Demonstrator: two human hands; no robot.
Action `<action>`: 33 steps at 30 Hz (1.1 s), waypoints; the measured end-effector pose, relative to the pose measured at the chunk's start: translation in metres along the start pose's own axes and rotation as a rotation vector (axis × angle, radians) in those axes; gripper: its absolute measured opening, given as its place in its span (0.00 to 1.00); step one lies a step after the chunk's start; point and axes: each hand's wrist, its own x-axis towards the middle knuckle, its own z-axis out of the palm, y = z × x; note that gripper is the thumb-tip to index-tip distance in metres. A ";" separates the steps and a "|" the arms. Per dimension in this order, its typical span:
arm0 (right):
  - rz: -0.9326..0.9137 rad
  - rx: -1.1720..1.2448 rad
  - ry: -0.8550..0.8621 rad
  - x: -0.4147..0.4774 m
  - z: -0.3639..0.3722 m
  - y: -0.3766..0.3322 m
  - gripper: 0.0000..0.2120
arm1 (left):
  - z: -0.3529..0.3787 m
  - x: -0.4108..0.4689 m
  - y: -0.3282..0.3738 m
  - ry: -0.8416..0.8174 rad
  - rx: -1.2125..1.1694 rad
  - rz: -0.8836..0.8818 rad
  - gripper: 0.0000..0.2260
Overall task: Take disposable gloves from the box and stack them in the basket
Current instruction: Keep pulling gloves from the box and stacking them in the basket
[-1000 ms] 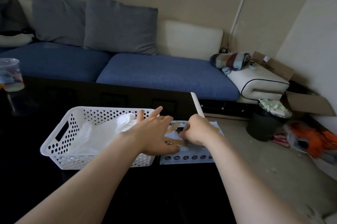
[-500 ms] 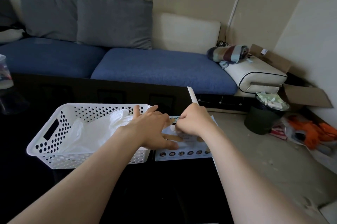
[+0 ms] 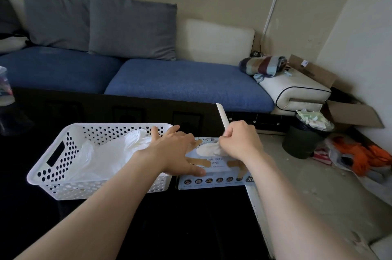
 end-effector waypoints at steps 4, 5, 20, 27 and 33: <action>-0.236 0.110 -0.222 -0.009 -0.003 -0.010 0.08 | 0.003 0.001 -0.001 0.000 -0.041 -0.001 0.42; -0.259 0.051 -0.249 -0.010 -0.001 -0.011 0.07 | 0.004 0.001 -0.001 0.002 -0.046 0.001 0.42; -0.264 0.022 0.167 0.003 0.015 0.009 0.12 | 0.004 0.001 0.000 0.011 -0.041 -0.006 0.42; -0.041 0.423 0.015 -0.001 0.012 -0.002 0.15 | 0.005 0.001 0.001 0.025 -0.020 -0.010 0.43; 0.145 0.810 0.049 0.000 0.003 -0.005 0.22 | 0.004 0.000 0.002 0.013 -0.017 -0.015 0.43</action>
